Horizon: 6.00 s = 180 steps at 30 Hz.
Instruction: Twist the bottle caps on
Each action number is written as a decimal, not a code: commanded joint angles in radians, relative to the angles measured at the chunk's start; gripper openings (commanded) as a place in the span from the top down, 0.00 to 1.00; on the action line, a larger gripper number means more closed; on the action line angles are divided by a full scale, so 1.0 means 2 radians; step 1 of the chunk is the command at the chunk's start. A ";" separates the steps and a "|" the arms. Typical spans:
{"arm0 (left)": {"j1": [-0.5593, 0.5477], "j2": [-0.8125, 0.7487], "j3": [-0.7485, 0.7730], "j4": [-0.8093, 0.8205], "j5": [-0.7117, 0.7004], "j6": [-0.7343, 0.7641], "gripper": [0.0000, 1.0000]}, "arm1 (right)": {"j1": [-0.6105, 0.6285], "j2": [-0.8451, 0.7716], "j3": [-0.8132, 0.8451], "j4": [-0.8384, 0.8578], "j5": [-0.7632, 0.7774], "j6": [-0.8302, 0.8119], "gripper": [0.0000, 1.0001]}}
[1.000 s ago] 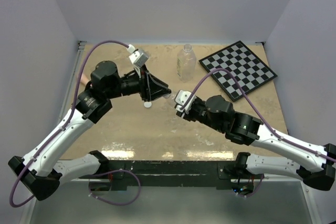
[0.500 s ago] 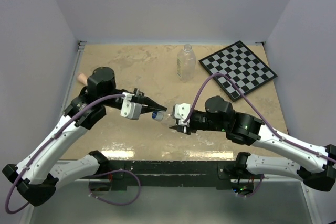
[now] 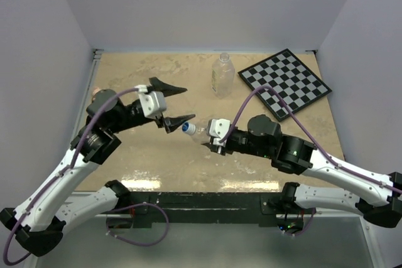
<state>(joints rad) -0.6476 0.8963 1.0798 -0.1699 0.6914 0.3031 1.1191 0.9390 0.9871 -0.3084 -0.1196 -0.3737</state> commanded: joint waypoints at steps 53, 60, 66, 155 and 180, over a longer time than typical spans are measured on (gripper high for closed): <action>-0.003 0.029 0.013 0.069 -0.137 -0.437 1.00 | -0.006 0.007 -0.010 0.070 0.145 0.022 1.00; -0.003 0.019 -0.011 0.155 0.096 -0.285 1.00 | -0.006 -0.039 0.002 0.061 -0.009 0.007 1.00; -0.002 0.013 -0.021 0.109 0.232 -0.081 1.00 | -0.006 -0.043 0.019 0.043 -0.080 0.000 1.00; -0.003 0.067 -0.015 0.120 -0.052 -0.385 0.91 | -0.007 -0.011 -0.018 0.117 0.142 0.022 1.00; -0.001 0.090 0.057 -0.124 0.258 0.182 0.61 | -0.010 -0.031 0.004 0.076 -0.046 0.002 1.00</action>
<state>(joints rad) -0.6487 1.0966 1.2285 -0.4782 1.2564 0.6914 1.0798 0.8989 0.9367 -0.3458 -0.1528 -0.3519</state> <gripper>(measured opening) 0.296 0.427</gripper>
